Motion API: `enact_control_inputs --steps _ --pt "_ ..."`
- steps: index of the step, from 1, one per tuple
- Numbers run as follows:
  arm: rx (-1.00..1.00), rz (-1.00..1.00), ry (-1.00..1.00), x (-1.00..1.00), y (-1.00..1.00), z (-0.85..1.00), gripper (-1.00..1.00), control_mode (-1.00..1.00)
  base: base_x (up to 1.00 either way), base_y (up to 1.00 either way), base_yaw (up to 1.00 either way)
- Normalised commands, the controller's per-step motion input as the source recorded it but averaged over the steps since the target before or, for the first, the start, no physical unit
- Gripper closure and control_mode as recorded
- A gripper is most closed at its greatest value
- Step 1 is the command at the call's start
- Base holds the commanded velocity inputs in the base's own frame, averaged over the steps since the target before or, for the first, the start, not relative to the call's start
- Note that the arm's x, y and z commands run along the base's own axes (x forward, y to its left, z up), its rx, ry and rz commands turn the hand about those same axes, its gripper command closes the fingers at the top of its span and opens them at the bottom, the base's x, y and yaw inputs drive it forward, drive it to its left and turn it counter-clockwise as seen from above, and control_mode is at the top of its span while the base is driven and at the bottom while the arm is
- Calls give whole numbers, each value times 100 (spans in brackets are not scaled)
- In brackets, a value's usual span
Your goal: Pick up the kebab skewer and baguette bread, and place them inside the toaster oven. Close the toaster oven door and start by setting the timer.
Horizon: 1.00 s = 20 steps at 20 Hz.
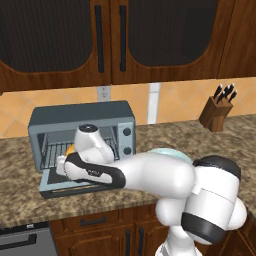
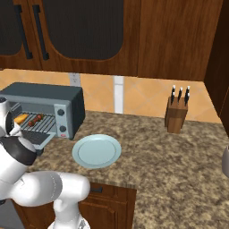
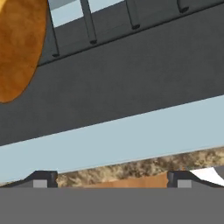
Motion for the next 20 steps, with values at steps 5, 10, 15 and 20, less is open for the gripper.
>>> enact_control_inputs --steps 5,10,15,20 --pt "-3 9 0 26 -7 -12 -100 -100 0 0 0" --pt "-9 7 0 44 4 -9 -100 -100 0 0 0" --pt "-11 3 0 32 10 -23 -100 -100 0 0 0" --pt "-4 0 -4 35 -1 -25 -100 -100 0 0 0"
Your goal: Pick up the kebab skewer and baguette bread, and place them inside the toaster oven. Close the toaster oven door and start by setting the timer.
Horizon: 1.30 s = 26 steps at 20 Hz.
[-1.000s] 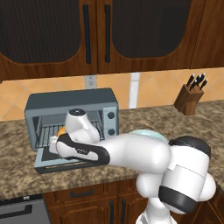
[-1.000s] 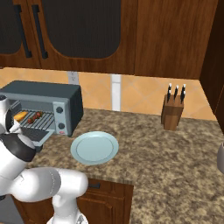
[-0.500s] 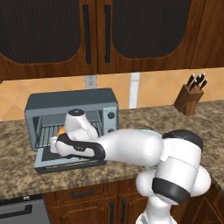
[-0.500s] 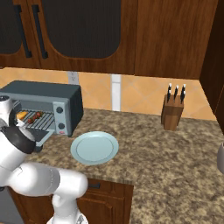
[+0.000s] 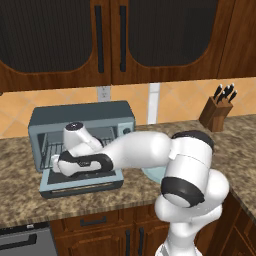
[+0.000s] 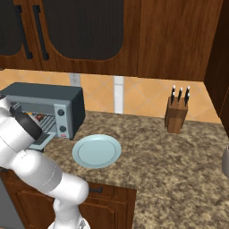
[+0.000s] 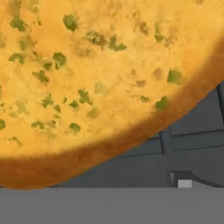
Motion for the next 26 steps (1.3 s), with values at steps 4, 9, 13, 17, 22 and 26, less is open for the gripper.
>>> enact_control_inputs --steps 4,9,13,17,22,26 --pt "0 0 -3 32 -20 -14 -100 -100 0 0 0" --pt "0 0 -2 39 -31 -2 -100 -100 0 0 0" --pt "0 0 -3 28 -36 0 -100 -100 0 0 0" --pt "0 -5 -9 35 -10 -5 -100 -100 0 0 0" --pt "2 -17 -9 10 -2 -23 -100 -100 0 0 0" --pt "4 -25 -2 36 -1 -13 -100 -100 0 0 0"
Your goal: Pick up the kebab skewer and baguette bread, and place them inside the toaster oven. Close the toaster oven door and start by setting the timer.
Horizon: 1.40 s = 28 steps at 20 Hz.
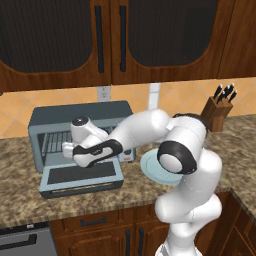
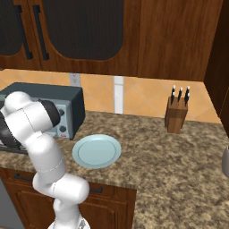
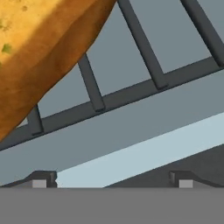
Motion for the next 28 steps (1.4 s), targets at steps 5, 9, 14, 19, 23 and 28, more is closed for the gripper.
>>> enact_control_inputs --steps 5,9,14,19,23,28 --pt "11 -20 0 42 -13 2 -100 -100 0 0 0" --pt "14 -16 0 -18 -11 -2 -100 -100 0 0 0" --pt "20 -2 0 -100 -12 25 -100 -100 0 0 0" --pt "23 0 0 -100 -28 37 -100 -100 0 0 0" --pt "23 8 3 -92 -42 1 -100 -100 0 0 0" --pt "11 24 8 -55 -3 -1 -100 -100 0 0 0"
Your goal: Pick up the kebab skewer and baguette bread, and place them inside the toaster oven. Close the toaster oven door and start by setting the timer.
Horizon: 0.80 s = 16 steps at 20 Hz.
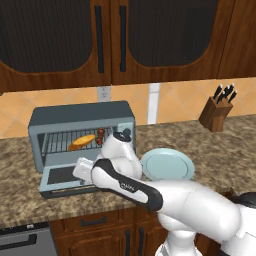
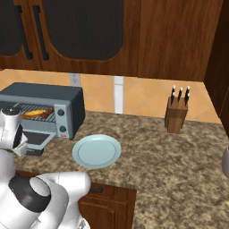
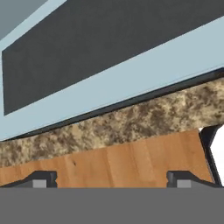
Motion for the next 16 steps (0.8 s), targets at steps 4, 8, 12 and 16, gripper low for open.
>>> enact_control_inputs --steps 4,8,12,16 --pt "-5 26 2 -13 0 0 -100 -100 0 0 0" --pt "-14 22 -1 6 -6 -2 -100 -100 0 0 0" --pt "-20 15 0 12 0 0 -100 -100 0 0 0" --pt "-14 10 0 17 0 -3 -100 -100 0 0 0"
